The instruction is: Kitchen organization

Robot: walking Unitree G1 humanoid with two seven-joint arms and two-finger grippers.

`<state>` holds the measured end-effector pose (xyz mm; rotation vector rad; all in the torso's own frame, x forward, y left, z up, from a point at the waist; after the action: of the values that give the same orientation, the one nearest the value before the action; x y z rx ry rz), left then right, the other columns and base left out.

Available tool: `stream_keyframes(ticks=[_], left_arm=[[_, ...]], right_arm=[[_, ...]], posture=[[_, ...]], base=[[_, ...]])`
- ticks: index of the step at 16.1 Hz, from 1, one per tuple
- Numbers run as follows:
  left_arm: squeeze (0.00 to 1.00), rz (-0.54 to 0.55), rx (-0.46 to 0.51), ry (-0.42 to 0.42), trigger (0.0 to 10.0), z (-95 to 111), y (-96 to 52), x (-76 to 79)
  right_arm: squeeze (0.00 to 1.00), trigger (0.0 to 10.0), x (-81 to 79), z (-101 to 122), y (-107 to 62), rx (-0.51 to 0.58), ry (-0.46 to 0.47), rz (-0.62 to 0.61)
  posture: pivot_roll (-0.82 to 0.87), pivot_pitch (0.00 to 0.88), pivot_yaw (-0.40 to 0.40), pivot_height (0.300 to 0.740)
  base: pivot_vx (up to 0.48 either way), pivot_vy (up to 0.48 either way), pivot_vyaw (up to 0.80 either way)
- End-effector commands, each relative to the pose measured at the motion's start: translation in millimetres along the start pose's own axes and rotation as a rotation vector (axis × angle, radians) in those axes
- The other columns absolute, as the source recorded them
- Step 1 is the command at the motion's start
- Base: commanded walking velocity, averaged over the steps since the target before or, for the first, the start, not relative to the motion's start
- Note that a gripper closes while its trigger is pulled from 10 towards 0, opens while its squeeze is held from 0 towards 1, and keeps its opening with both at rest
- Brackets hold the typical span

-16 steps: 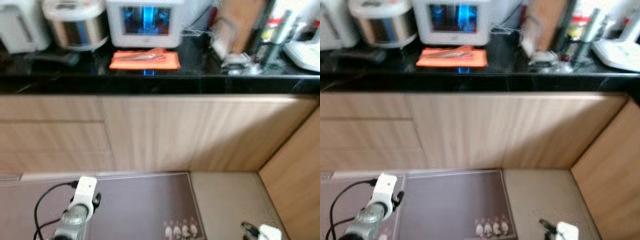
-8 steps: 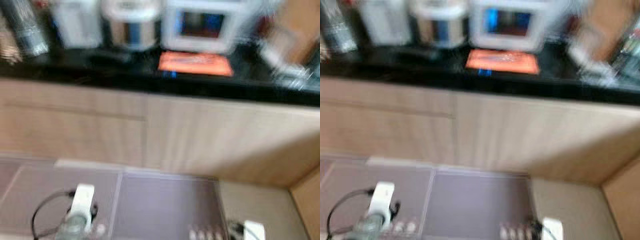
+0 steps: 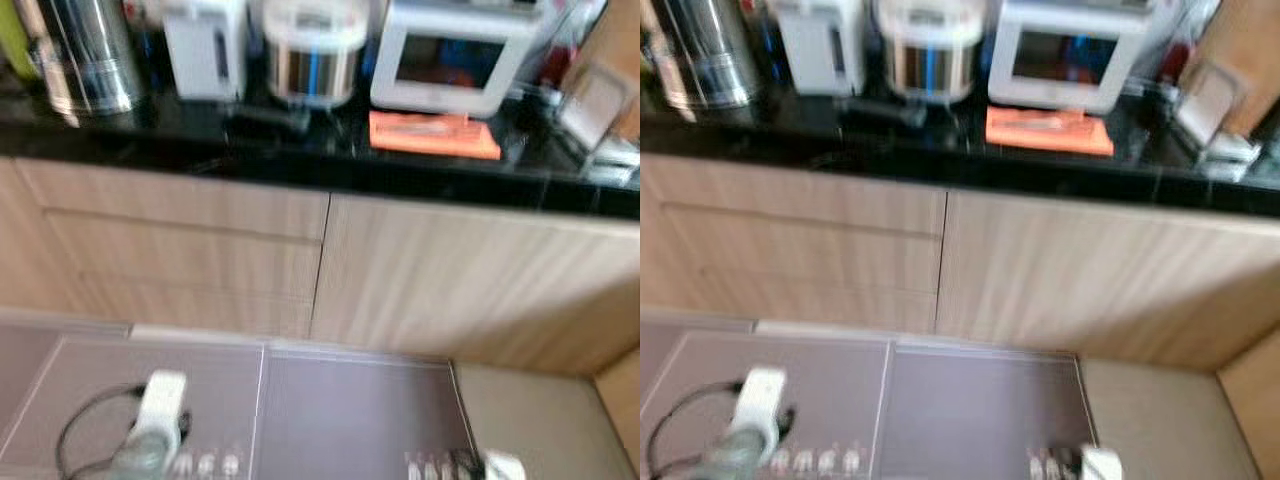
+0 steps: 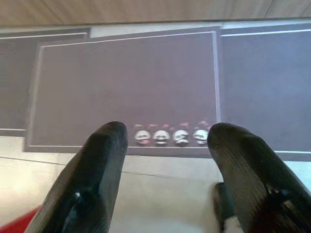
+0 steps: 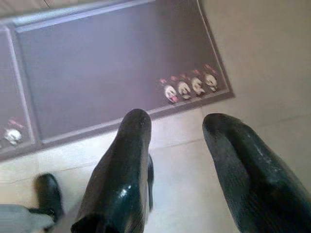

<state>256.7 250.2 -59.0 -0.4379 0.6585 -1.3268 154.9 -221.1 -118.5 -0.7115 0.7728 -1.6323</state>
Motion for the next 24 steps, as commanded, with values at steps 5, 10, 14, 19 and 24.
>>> stream_keyframes(ticks=[5, 10, 14, 19, 24], left_arm=[[0.00, -0.018, 0.001, -0.007, 10.0, 0.9, 0.6, 8.5], [0.00, -0.015, -0.002, -0.008, 10.0, 1.0, 0.7, 7.8], [0.00, -0.012, 0.003, -0.006, 10.0, 3.1, 1.1, 6.0], [0.00, -0.014, 0.010, 0.007, 10.0, 4.2, 1.2, 6.2], [0.00, -0.023, 0.003, 0.009, 10.0, 2.7, 1.0, 6.9]], right_arm=[[0.00, 10.0, 7.4, -3.6, -1.7, -0.005, 0.007, -0.018], [0.00, 10.0, 7.1, -2.3, -1.5, 0.001, -0.007, -0.016], [0.00, 10.0, 4.7, -1.2, -1.1, 0.008, 0.016, -0.008], [0.00, 10.0, 4.1, -0.3, -1.0, 0.013, 0.014, -0.003], [0.00, 10.0, 5.9, -2.2, -2.0, 0.014, -0.003, -0.006]], posture=[[0.06, 0.034, -0.074, 0.740], [0.07, 0.039, -0.070, 0.740], [0.10, 0.033, -0.066, 0.740], [0.09, 0.038, -0.067, 0.740], [0.09, 0.042, -0.067, 0.740]], base=[[0.000, 0.333, 0.00], [0.000, 0.330, 0.00], [0.000, 0.328, 0.28], [0.000, 0.052, 0.00], [0.000, 0.000, 0.58]])
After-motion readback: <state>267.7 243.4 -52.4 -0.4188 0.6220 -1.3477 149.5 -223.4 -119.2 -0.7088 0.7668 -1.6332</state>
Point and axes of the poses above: a point about 5 cm out from each wrist's last joint towards the gripper, its own y axis pointing out of the wrist towards the gripper, its own z axis along the axis of the wrist's last joint, x = y × z, the point moved 3 cm from there along y, pointing out of the wrist towards the gripper, and after that the axes turned 6 degrees about -y, right-handed, at the moved point
